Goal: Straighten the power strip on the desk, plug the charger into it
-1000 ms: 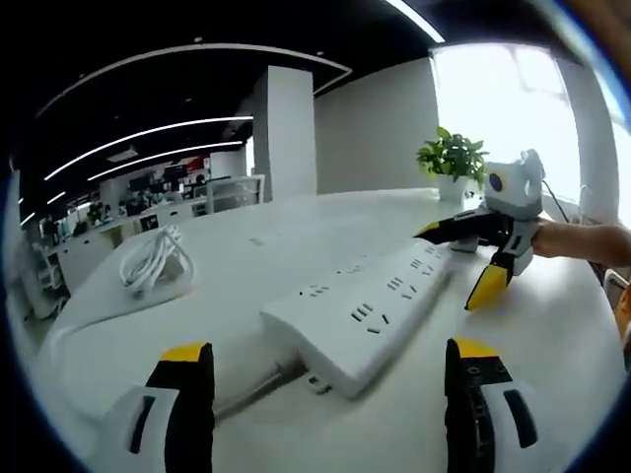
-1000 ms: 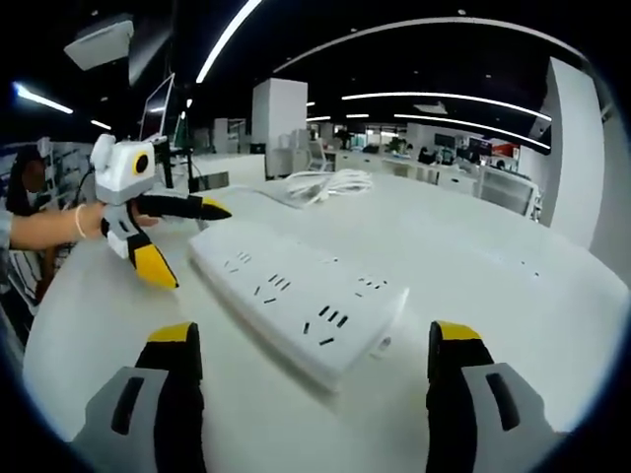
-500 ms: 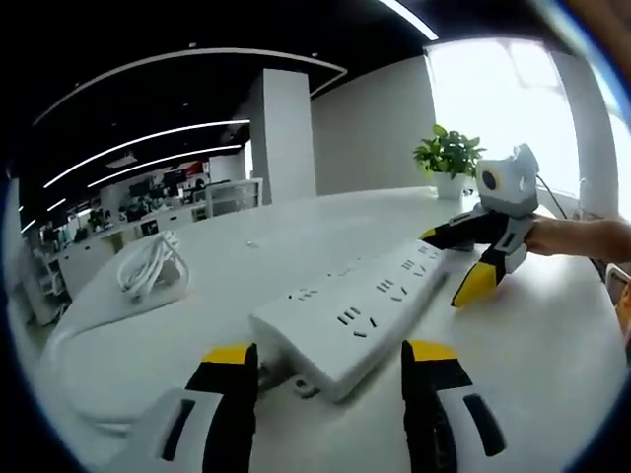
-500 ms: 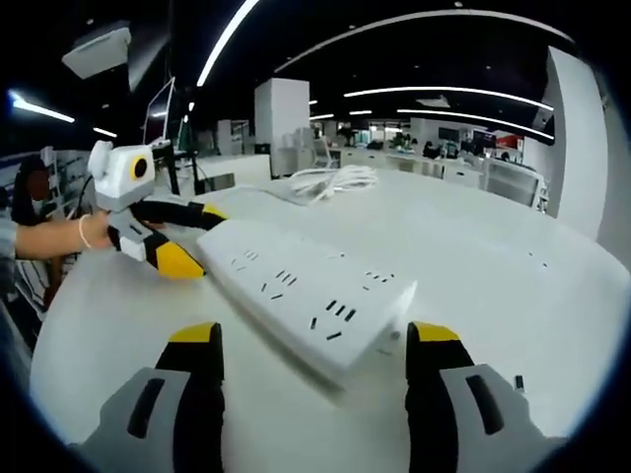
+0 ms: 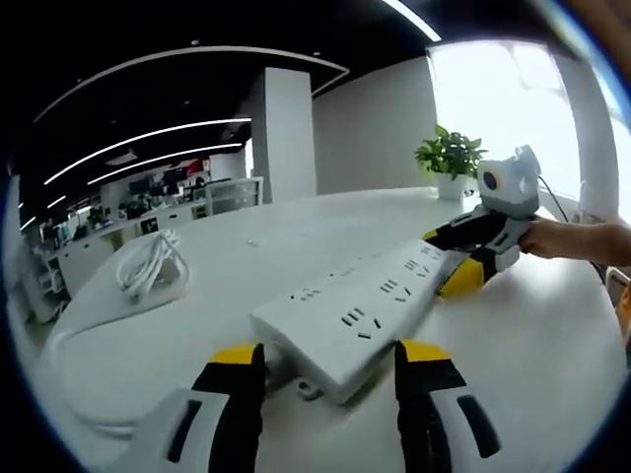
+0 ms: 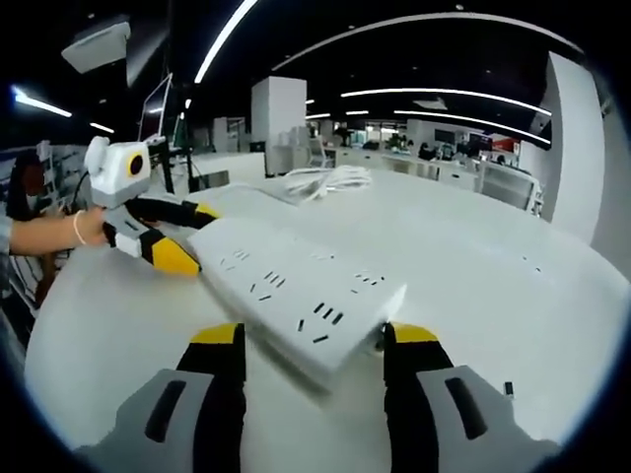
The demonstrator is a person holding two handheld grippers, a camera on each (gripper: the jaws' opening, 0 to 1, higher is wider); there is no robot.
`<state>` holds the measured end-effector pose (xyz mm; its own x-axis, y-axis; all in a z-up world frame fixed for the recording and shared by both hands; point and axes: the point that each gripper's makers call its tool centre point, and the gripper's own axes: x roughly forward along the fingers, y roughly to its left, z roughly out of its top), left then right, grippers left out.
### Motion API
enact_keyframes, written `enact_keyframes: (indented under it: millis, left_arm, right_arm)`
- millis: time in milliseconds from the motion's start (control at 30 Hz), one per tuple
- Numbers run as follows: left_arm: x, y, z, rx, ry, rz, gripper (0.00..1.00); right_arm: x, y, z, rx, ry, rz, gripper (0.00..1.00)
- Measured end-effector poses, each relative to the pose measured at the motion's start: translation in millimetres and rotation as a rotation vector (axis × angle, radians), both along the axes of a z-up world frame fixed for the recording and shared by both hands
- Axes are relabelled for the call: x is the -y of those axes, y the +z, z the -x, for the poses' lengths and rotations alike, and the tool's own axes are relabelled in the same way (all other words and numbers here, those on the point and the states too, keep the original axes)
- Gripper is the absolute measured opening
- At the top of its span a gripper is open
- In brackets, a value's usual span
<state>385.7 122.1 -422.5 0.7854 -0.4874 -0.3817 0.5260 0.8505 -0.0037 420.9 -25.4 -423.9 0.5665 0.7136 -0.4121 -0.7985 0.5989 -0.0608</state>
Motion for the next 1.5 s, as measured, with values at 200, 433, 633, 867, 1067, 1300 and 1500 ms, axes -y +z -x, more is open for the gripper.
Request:
enact_keyframes:
  millis: [200,433,633,867,1067,1300,1500]
  left_arm:
    - [3.6,0.8,-2.5,0.007,-0.025,-0.038,0.51]
    - [2.3,0.6,-4.9,-0.004,-0.038,-0.045,0.51]
    - [1.3,-0.3,-7.3,-0.016,-0.068,-0.055,0.5]
    - [1.6,-0.9,-8.9,-0.024,-0.094,-0.061,0.49]
    - [1.4,-1.4,-11.1,-0.031,-0.122,-0.075,0.48]
    - [1.5,-1.7,-14.1,-0.045,-0.147,-0.085,0.48]
    - [2.1,-2.0,-16.5,-0.046,-0.164,-0.086,0.48]
  right_arm:
    - [-1.1,0.1,0.6,0.003,-0.006,0.008,0.52]
    - [-0.3,0.3,-0.1,0.0,-0.025,0.02,0.52]
    - [1.7,0.1,-1.1,0.001,-0.04,0.038,0.49]
    - [3.4,0.1,-2.0,0.001,-0.054,0.046,0.48]
    - [4.1,0.2,-1.1,-0.005,-0.066,0.046,0.48]
    - [6.0,1.3,-0.8,-0.02,-0.086,0.018,0.46]
    - [8.5,2.5,-0.8,-0.033,-0.1,-0.003,0.44]
